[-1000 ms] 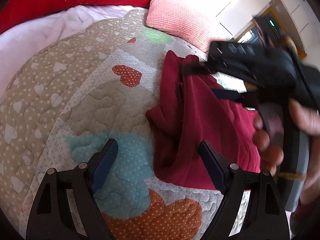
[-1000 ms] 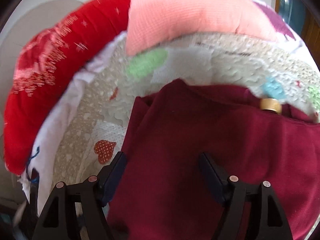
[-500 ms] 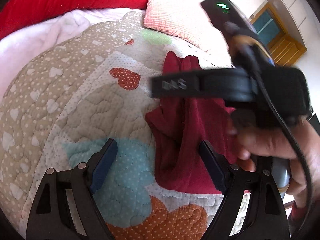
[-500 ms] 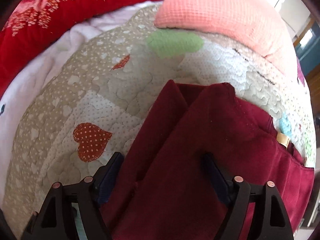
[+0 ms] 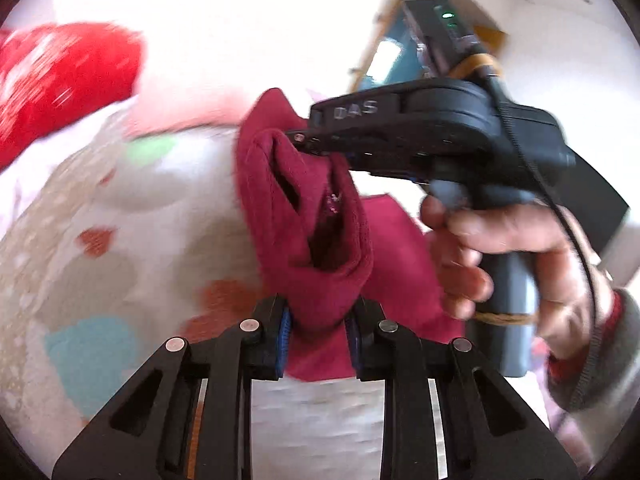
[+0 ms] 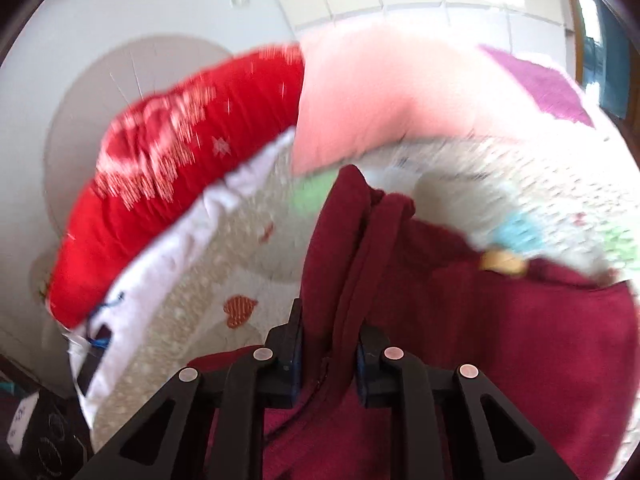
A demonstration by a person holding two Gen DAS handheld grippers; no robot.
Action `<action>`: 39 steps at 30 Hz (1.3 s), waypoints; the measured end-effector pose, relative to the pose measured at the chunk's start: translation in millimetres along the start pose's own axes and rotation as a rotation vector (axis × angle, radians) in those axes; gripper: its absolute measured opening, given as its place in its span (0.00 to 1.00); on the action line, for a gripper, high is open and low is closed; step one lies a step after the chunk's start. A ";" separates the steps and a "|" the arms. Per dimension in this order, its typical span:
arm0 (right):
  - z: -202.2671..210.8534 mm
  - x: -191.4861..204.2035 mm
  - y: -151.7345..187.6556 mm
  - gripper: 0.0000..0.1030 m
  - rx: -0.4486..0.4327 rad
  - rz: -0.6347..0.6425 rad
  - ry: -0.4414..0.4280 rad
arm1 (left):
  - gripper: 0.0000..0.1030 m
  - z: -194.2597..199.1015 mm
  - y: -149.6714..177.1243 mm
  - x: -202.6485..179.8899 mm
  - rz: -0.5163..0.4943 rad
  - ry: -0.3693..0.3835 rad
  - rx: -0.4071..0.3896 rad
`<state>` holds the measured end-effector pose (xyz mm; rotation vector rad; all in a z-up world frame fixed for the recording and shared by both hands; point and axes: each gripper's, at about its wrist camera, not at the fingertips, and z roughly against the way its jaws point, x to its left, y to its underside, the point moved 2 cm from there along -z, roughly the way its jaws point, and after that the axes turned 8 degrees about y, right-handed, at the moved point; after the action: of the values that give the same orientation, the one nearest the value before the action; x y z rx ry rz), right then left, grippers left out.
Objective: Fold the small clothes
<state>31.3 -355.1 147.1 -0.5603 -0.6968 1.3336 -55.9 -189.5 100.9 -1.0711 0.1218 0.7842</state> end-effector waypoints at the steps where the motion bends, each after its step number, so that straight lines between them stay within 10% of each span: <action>1: 19.8 -14.7 -0.6 0.18 -0.031 -0.018 0.001 | 0.21 -6.1 -2.5 -15.3 -0.023 0.018 0.006; 7: 81.3 -114.7 28.7 0.15 -0.095 -0.165 0.079 | 0.21 -73.3 12.7 -77.9 -0.109 0.107 0.144; 13: 42.2 -186.6 86.5 0.16 0.040 -0.258 0.319 | 0.22 -97.2 46.5 -81.3 -0.138 0.087 0.297; 16: 52.1 -190.2 89.7 0.21 -0.014 -0.312 0.268 | 0.24 -54.9 47.9 -80.9 -0.239 0.029 0.248; 21: 103.7 -182.2 92.9 0.37 -0.071 -0.306 0.240 | 0.56 -15.4 32.6 -51.2 -0.280 -0.111 0.120; 28: 121.3 -101.2 94.3 0.39 -0.135 -0.013 0.122 | 0.56 -63.4 19.9 -15.4 -0.148 -0.176 0.181; 31: 99.5 -98.0 114.3 0.39 -0.086 0.070 0.231 | 0.56 -77.7 29.8 -17.7 -0.112 -0.174 0.235; 33: 84.9 -122.2 139.9 0.39 -0.027 0.020 0.349 | 0.56 -87.2 43.6 -28.8 -0.109 -0.169 0.263; 39: 101.6 -153.2 173.8 0.40 -0.069 -0.182 0.197 | 0.57 -77.1 51.3 -34.0 -0.121 -0.174 0.284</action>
<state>-174.3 -480.9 70.2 -0.6585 -0.6181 1.0723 -91.9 -258.0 39.8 -0.7318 0.0188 0.7228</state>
